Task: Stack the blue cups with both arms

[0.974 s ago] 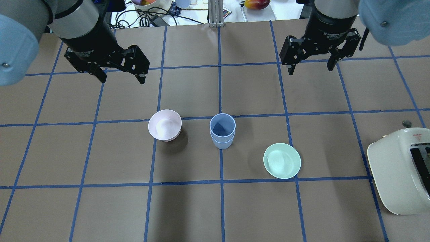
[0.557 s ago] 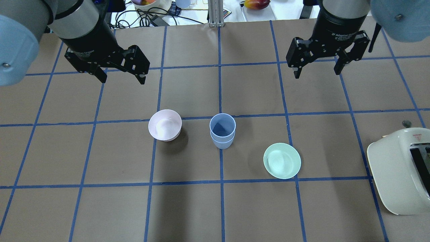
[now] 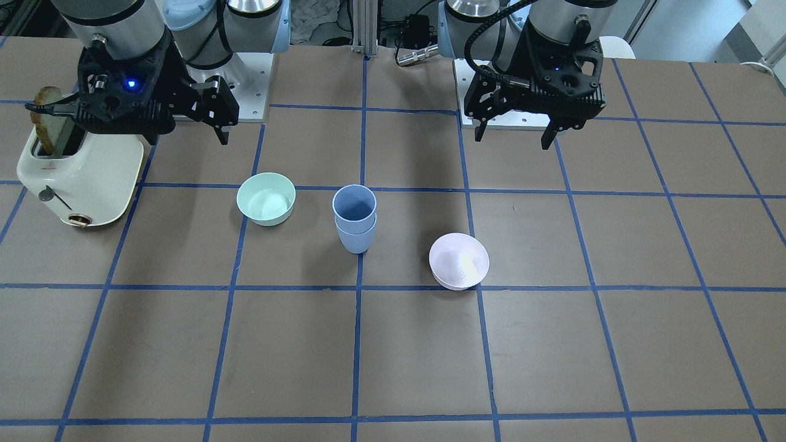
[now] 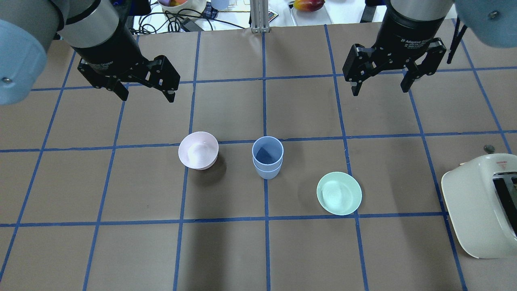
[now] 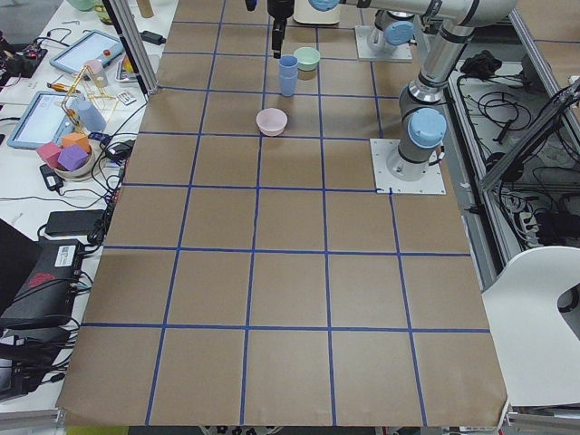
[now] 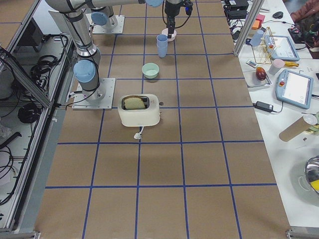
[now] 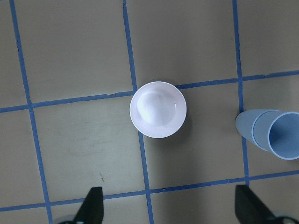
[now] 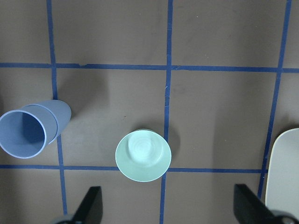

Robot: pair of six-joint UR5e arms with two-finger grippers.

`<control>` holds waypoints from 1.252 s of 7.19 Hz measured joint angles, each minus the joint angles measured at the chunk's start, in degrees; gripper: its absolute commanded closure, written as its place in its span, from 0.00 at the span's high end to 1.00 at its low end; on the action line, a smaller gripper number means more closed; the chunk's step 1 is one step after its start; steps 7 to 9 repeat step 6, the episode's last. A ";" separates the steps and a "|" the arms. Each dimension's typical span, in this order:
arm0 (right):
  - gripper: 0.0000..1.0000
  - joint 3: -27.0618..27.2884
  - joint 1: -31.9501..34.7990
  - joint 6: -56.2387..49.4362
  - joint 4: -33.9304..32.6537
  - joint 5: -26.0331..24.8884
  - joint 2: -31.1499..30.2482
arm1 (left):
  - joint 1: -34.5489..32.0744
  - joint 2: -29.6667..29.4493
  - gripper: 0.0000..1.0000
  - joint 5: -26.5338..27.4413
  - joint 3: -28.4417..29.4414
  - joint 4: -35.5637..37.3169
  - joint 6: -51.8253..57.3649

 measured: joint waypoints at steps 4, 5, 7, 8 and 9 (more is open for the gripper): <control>1.00 0.18 -0.24 0.00 -0.54 0.95 0.08 | 0.00 0.05 1.00 0.00 -0.12 -0.02 -0.01; 1.00 0.19 -0.27 0.12 -0.77 0.81 0.08 | 0.00 0.04 1.00 0.00 -0.15 -0.02 0.00; 1.00 0.22 -0.28 0.22 -0.88 0.73 0.08 | 0.00 0.00 1.00 0.00 -0.18 -0.02 -0.02; 1.00 0.22 -0.28 0.22 -0.88 0.73 0.08 | 0.00 0.00 1.00 0.00 -0.18 -0.02 -0.02; 1.00 0.22 -0.28 0.22 -0.88 0.73 0.08 | 0.00 0.00 1.00 0.00 -0.18 -0.02 -0.02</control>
